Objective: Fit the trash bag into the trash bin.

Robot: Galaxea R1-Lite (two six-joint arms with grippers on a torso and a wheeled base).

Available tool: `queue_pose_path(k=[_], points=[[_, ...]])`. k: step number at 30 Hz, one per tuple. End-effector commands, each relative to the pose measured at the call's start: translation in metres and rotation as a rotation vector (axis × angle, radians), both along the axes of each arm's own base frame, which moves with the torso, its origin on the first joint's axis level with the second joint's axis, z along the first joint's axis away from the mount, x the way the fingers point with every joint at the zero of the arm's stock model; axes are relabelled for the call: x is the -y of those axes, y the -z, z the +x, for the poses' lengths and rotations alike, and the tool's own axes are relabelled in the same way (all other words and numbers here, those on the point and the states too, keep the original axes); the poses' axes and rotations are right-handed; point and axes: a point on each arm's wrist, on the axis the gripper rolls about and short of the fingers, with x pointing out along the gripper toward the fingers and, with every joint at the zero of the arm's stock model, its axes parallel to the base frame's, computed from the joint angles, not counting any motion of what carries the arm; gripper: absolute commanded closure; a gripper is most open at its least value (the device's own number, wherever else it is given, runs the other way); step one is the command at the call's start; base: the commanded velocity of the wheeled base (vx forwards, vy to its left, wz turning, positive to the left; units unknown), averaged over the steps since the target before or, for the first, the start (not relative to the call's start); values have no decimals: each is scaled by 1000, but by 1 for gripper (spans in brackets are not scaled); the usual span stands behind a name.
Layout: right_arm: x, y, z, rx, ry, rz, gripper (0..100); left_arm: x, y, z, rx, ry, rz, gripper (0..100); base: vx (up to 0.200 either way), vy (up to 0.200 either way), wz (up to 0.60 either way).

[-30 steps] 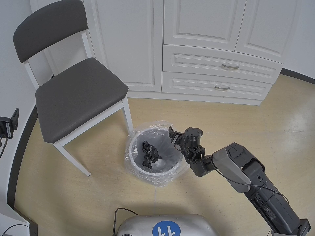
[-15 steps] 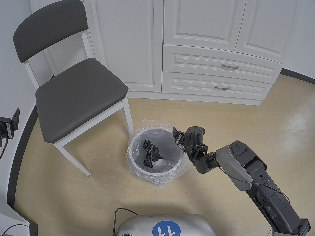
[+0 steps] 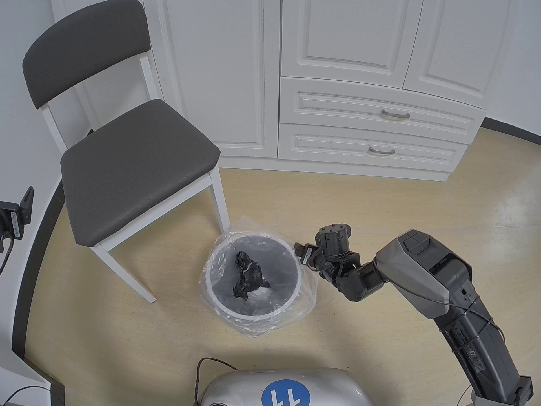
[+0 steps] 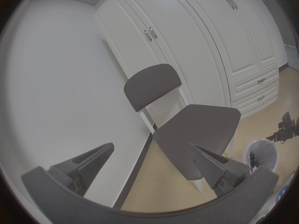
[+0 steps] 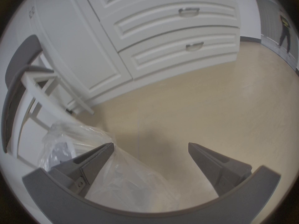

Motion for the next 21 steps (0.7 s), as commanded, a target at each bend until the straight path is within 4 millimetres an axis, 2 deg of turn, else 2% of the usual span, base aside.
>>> queue_pose_path(k=[1,4,8,11,12,21], points=[[-9,-31,-28,-44,-105,12,0,0,-1,-1,5,-1,0,0,0,0,0],[-9,-33,-26,-32,-104,19,0,0,-1,-1,7,-1,-1,0,0,0,0],[-4,-30,-11,-2,-74,44,0,0,0,0,4,-1,-2,0,0,0,0],[-2,-23,-4,6,-60,51,0,0,0,0,2,-1,-1,0,0,0,0],[-2,-16,-1,-2,-53,58,0,0,0,0,2,-1,-1,0,0,0,0],[-9,3,4,-56,-67,41,0,3,4,1,-17,19,6,0,0,0,0]])
